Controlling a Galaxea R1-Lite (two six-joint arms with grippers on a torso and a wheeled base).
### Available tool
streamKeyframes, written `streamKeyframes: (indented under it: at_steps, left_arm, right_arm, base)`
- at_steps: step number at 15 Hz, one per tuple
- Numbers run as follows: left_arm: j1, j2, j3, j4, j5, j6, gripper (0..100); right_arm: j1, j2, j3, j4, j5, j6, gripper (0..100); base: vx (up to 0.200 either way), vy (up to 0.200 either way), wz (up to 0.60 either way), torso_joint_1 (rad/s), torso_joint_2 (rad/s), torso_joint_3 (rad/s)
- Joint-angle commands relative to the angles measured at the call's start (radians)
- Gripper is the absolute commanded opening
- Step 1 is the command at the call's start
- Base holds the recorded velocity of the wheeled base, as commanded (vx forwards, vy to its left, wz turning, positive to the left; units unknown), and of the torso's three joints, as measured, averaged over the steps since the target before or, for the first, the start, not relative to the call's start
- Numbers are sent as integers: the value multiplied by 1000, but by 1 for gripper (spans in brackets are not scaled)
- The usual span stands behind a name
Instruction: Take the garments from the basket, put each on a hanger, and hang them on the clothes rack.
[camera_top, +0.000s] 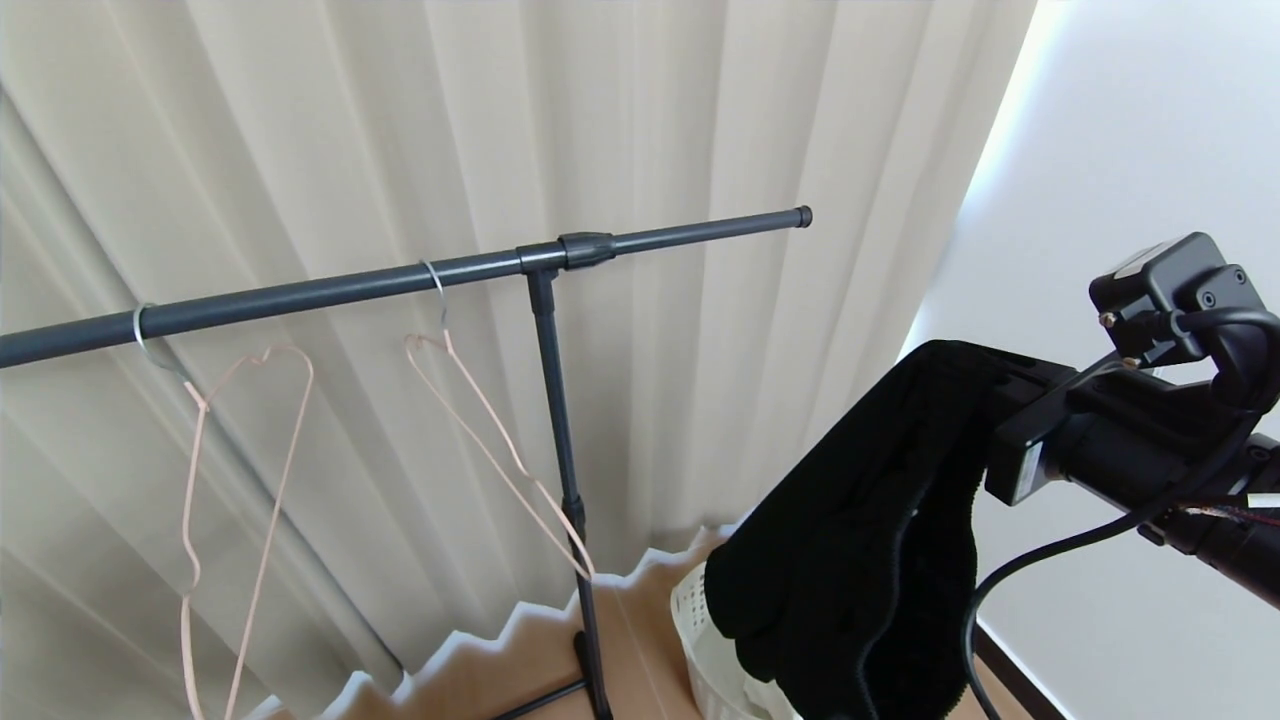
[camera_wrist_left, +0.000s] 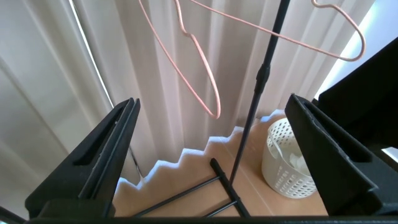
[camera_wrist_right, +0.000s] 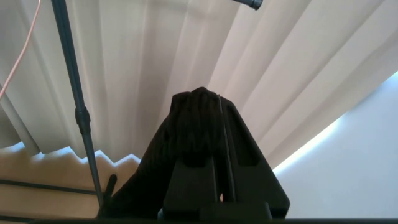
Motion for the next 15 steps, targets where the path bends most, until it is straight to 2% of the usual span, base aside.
streamKeyframes:
  at_steps: [1, 11, 14, 15]
  left_arm:
    - [0, 0, 0, 0, 0, -1, 100]
    - [2, 0, 2, -2, 2, -1, 100]
    - [2, 0, 0, -3, 2, -2, 100]
    - [2, 0, 2, -3, 2, -2, 100]
  right_arm:
    - [1, 0, 1, 0, 0, -1, 0]
    - [1, 8, 7, 0, -3, -5, 0]
    - [1, 3, 6, 0, -3, -5, 0]
    - [1, 0, 10, 0, -3, -5, 0]
  base:
    - [0, 0, 0, 163, -369, -212]
    - [0, 0, 0, 162, -354, -193]
    - [0, 0, 0, 37, -95, -46]
    - [0, 0, 600, 2, 2, -2]
